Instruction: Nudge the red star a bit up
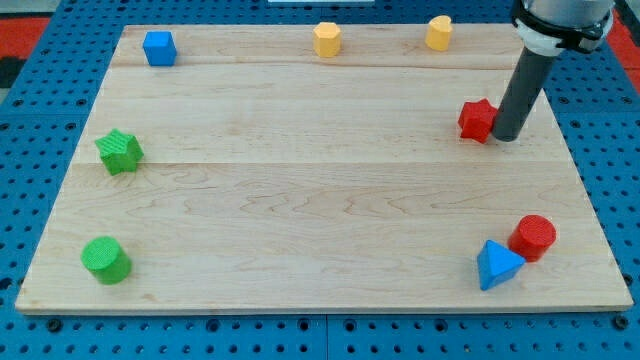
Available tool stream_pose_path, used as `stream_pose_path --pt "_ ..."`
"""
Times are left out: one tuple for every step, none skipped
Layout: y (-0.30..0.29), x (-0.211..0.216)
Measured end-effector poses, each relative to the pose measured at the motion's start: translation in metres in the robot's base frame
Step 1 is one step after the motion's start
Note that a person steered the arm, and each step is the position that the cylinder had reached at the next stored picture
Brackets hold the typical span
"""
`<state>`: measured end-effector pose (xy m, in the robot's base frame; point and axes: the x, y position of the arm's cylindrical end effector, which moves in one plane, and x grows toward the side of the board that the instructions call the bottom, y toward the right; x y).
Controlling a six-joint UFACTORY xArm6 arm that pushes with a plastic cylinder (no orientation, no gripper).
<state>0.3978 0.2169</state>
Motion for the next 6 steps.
stream_pose_path --pt "0.014 0.004" --pt "-0.008 0.024" --pt "-0.028 0.034" --pt "-0.048 0.021" --pt "-0.049 -0.008" --pt "-0.06 -0.013"
